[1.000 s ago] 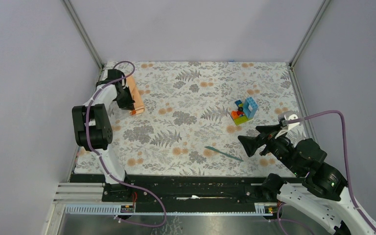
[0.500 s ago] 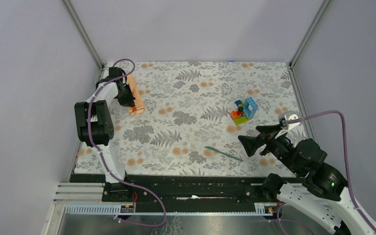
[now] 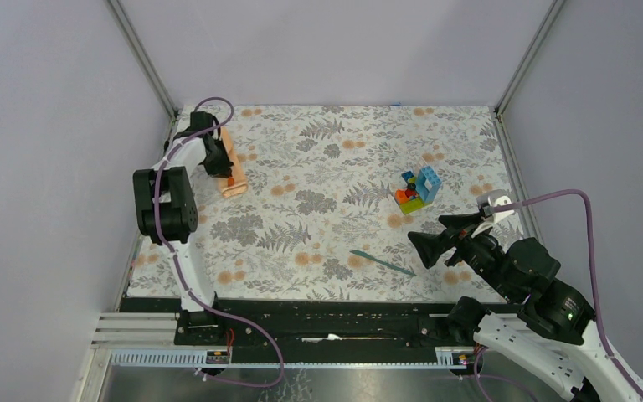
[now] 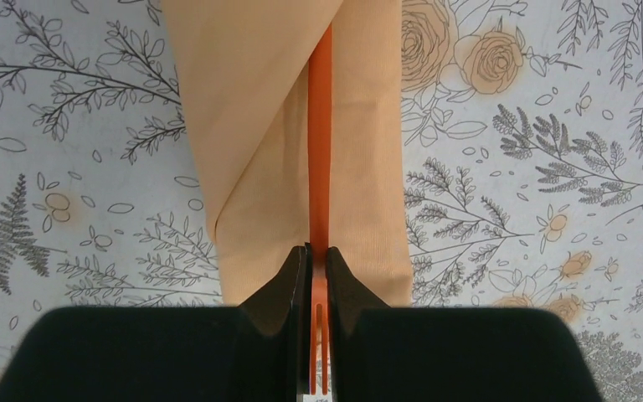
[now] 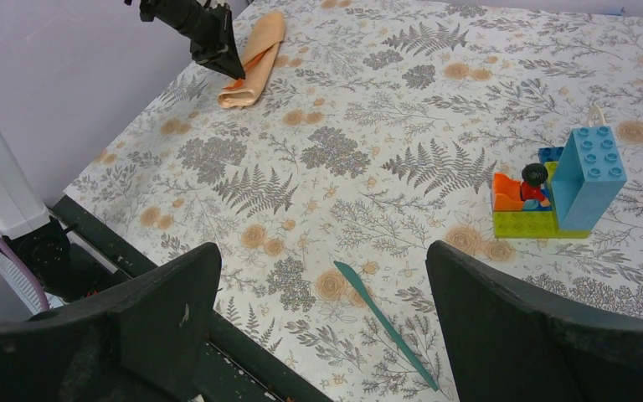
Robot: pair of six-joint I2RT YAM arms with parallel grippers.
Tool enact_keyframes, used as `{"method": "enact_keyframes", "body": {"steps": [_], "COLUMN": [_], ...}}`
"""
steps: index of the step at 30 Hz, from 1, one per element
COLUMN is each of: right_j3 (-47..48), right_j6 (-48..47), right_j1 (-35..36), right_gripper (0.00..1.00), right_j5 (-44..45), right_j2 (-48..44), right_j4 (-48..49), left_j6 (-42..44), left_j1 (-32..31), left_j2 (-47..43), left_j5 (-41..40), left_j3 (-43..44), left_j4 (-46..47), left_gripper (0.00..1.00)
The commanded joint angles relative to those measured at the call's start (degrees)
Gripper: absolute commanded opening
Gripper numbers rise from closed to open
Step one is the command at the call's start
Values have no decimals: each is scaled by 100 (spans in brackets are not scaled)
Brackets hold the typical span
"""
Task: Fold the napkin into a case and place the utensils inside
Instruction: Insert the spoon into the folded napkin.
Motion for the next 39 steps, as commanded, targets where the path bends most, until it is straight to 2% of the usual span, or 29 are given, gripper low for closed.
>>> {"method": "enact_keyframes", "body": {"steps": [1, 15, 28, 33, 37, 39], "right_j3": [21, -1, 3, 3, -5, -4], "right_j6": [-74, -67, -53, -42, -30, -13], "right_j1": [-14, -17, -14, -10, -15, -12], "right_gripper": [100, 100, 100, 100, 100, 100], "right_j5": [151, 141, 138, 126, 92, 85], "right_j2": [-60, -69, -68, -38, -1, 8], "right_j4": [185, 182, 171, 167, 173, 182], "left_j6": [-142, -292, -695, -788, -821, -832], "left_j1": [-31, -210, -292, -293, -293, -292], "left_j2": [129, 380, 470, 441, 268, 78], "left_j5": [-147, -547, -744, -729, -629, -556], "left_j3": [353, 651, 500, 437, 328, 244], "left_j4": [269, 508, 692, 695, 688, 656], "left_gripper": [0, 0, 0, 12, 27, 31]}}
